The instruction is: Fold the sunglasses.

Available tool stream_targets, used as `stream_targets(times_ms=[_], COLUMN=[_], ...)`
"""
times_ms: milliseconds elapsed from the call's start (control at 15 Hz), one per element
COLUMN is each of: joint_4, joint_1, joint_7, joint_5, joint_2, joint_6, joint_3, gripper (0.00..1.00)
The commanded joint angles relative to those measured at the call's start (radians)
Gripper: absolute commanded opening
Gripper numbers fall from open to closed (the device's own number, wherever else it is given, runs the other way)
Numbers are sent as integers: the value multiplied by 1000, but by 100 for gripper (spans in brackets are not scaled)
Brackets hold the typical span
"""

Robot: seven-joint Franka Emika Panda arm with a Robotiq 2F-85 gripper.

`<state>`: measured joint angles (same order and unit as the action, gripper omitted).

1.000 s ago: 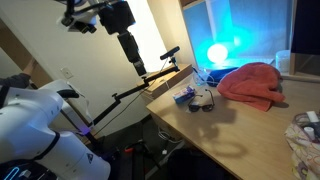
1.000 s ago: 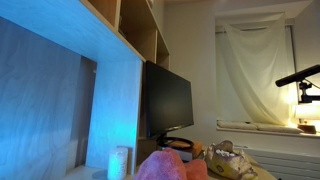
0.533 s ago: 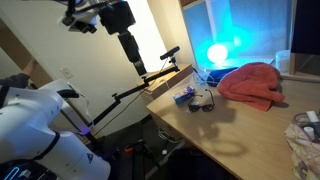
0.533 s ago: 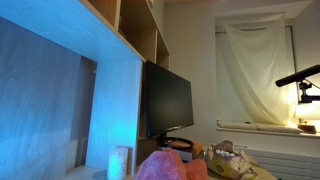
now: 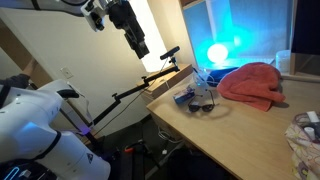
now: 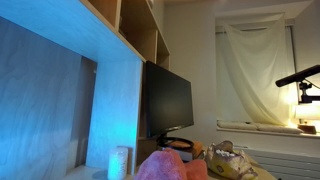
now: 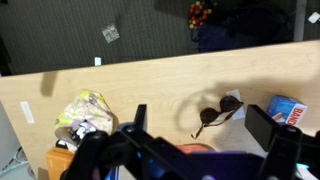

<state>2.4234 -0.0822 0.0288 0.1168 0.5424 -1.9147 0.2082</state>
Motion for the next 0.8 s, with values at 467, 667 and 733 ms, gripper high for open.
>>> stream_targets(times_ms=[467,667,733], joint_4=[-296,-354,-369], joint_1=[-103,-102,-101], joint_7=[-54,-54,-46], joint_5=[18,26,32], joint_2=[-352,-431,-453], joint_6=[-53,-28,-17], joint_3=[40,35,33], gripper=[100,100,100])
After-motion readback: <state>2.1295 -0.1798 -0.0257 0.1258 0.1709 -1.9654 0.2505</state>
